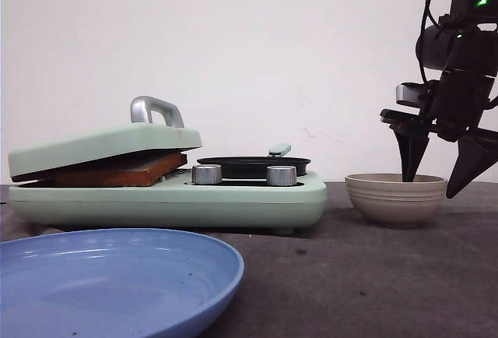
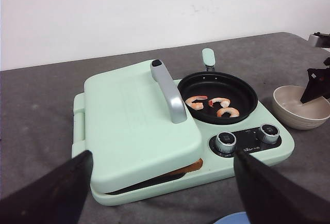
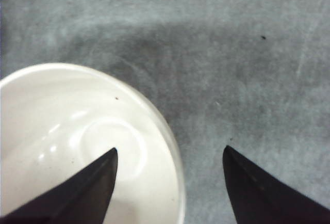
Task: Make breakfast with bread and shrimp
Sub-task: 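Open the right gripper and raise it from the bowl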
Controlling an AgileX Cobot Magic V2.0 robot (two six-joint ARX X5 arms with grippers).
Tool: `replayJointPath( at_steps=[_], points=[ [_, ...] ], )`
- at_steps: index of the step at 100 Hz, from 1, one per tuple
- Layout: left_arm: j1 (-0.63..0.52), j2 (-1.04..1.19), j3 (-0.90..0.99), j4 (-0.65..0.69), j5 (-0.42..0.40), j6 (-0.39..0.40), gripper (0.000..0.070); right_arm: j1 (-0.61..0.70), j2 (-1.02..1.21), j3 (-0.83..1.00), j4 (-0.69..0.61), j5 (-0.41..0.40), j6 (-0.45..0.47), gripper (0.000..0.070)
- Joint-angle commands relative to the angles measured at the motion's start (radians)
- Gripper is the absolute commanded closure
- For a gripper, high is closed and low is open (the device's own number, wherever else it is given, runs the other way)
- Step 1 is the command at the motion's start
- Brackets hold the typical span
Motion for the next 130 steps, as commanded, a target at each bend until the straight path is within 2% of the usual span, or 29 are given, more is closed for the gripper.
replayJointPath(
  at_steps=[1, 13, 38, 55, 59, 64, 70, 76, 78, 104, 130],
  points=[
    [-0.003, 0.005, 0.008, 0.010, -0.004, 0.006, 0.0231, 0.002, -0.031, 0.021, 0.009, -0.005, -0.023, 0.0298],
    [-0.003, 0.005, 0.008, 0.011, -0.004, 0.005, 0.0231, 0.002, -0.098, 0.021, 0.024, -0.036, -0.026, 0.0298],
    [-0.003, 0.005, 0.008, 0.001, 0.001, -0.037, 0.0231, 0.002, -0.264, 0.021, 0.088, -0.175, -0.020, 0.0300],
    [-0.003, 0.005, 0.008, -0.010, 0.000, -0.037, 0.0246, 0.013, -0.345, 0.021, 0.087, -0.203, -0.022, 0.0300],
    [-0.003, 0.005, 0.008, -0.011, 0.000, -0.039, 0.0301, 0.017, -0.360, 0.021, 0.087, -0.217, -0.022, 0.0301],
    [-0.003, 0.005, 0.008, -0.011, 0.000, -0.045, 0.0408, 0.019, -0.375, 0.021, 0.087, -0.237, -0.022, 0.0328],
    [-0.003, 0.005, 0.008, -0.011, 0.000, -0.055, 0.0546, 0.024, -0.397, 0.021, 0.089, -0.264, -0.023, 0.0489],
    [-0.003, 0.005, 0.008, -0.011, 0.000, -0.068, 0.0666, 0.036, -0.417, 0.021, 0.104, -0.284, -0.027, 0.0700],
    [-0.003, 0.005, 0.008, -0.011, 0.000, -0.075, 0.0699, 0.040, -0.424, 0.021, 0.111, -0.289, -0.030, 0.0700],
    [-0.003, 0.005, 0.008, -0.012, 0.000, -0.132, 0.0700, 0.148, -0.491, -0.001, 0.159, -0.302, -0.040, 0.0700],
    [-0.003, 0.004, 0.008, 0.048, -0.005, -0.165, 0.0700, 0.277, -0.596, -0.134, 0.322, -0.286, -0.057, 0.0700]
  ],
)
